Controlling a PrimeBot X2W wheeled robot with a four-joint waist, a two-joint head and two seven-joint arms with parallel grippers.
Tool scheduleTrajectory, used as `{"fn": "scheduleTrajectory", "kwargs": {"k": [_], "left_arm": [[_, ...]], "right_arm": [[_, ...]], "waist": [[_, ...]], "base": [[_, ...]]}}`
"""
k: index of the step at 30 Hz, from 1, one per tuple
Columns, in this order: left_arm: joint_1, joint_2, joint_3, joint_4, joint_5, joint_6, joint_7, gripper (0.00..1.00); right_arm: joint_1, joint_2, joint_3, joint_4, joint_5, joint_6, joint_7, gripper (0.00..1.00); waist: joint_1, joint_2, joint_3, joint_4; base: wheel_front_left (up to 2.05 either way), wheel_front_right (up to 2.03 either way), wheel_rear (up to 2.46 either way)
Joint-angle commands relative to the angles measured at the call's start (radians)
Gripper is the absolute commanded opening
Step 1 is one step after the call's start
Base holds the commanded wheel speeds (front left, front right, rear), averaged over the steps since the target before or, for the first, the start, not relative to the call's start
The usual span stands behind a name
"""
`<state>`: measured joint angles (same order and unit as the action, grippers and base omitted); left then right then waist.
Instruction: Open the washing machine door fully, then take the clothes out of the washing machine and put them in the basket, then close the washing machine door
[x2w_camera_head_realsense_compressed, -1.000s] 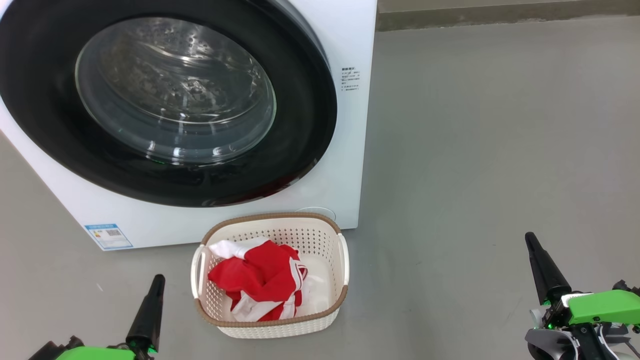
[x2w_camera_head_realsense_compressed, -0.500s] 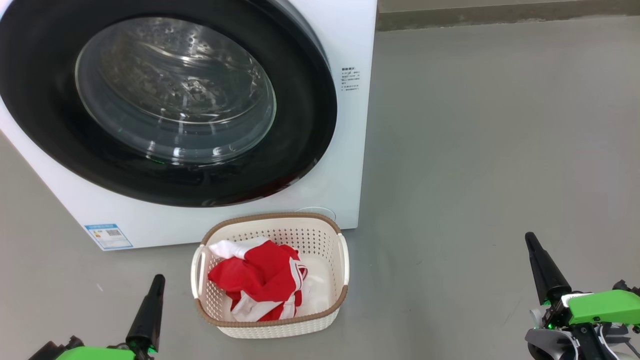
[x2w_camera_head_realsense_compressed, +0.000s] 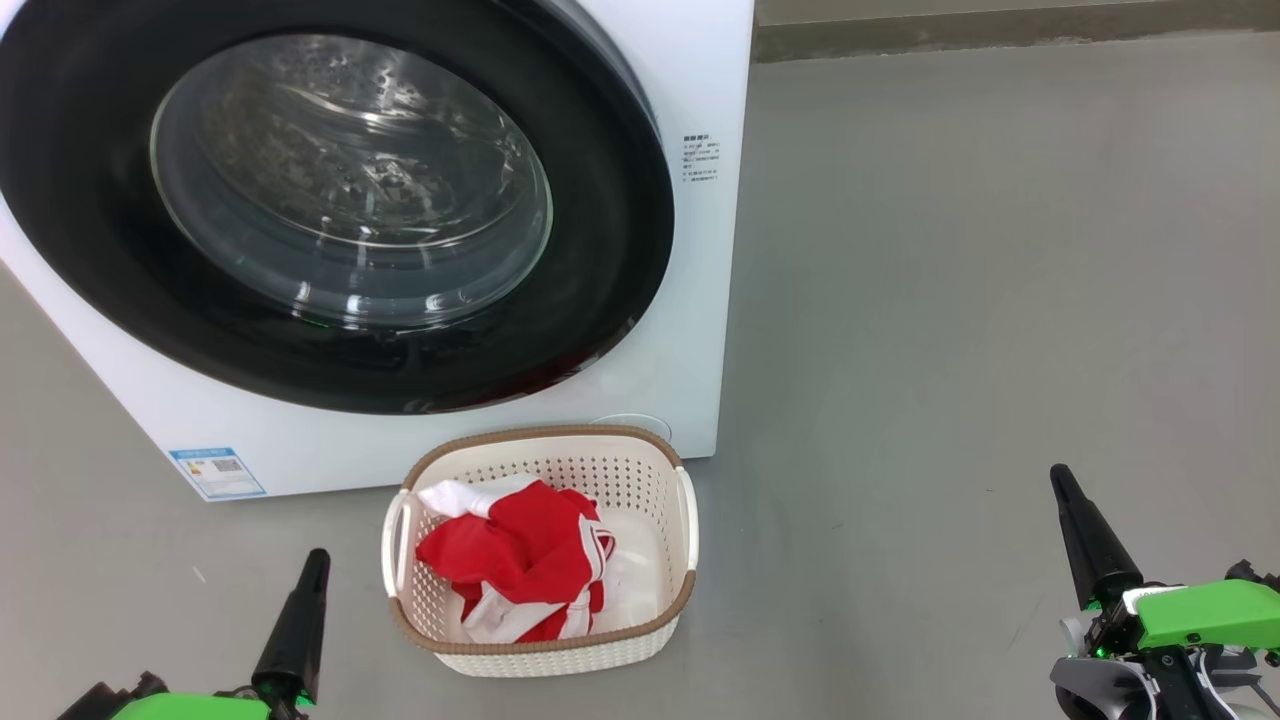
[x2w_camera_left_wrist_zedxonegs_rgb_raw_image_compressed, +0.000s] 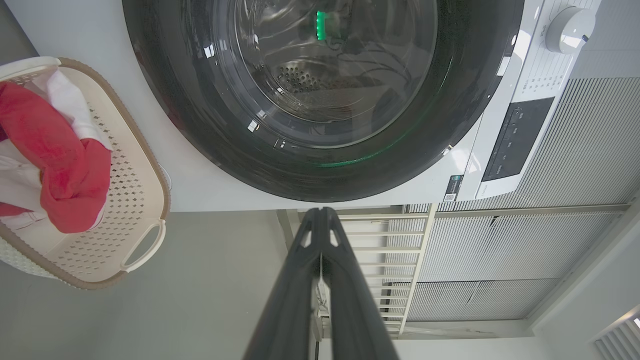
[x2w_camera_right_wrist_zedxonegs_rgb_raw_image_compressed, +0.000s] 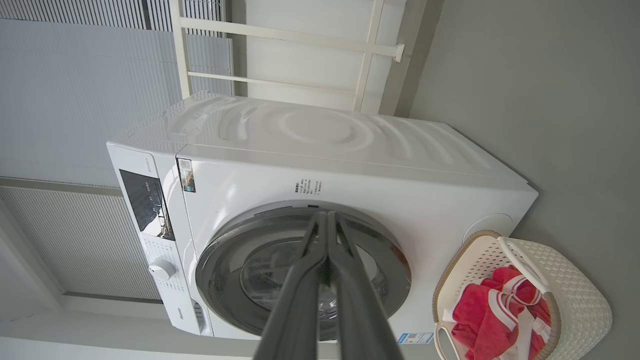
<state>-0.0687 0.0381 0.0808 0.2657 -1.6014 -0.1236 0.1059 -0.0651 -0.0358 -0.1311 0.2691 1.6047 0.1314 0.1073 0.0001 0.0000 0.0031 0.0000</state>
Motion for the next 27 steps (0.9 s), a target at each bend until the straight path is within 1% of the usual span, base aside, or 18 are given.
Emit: {"fn": "scheduleTrajectory", "kwargs": {"k": [1, 27], "left_arm": [[-0.039, 0.012, 0.033, -0.020, -0.007, -0.007, 0.007, 0.00], [-0.039, 0.012, 0.033, -0.020, -0.007, -0.007, 0.007, 0.00]], "right_arm": [[-0.043, -0.014, 0.017, -0.024, 0.004, -0.001, 0.006, 0.00], [-0.043, -0.014, 0.017, -0.024, 0.004, -0.001, 0.006, 0.00]], "waist": [[0.0000, 0.0000, 0.000, 0.000], [0.0000, 0.0000, 0.000, 0.000]], "base": [[0.00, 0.00, 0.00], [0.00, 0.00, 0.00]]}}
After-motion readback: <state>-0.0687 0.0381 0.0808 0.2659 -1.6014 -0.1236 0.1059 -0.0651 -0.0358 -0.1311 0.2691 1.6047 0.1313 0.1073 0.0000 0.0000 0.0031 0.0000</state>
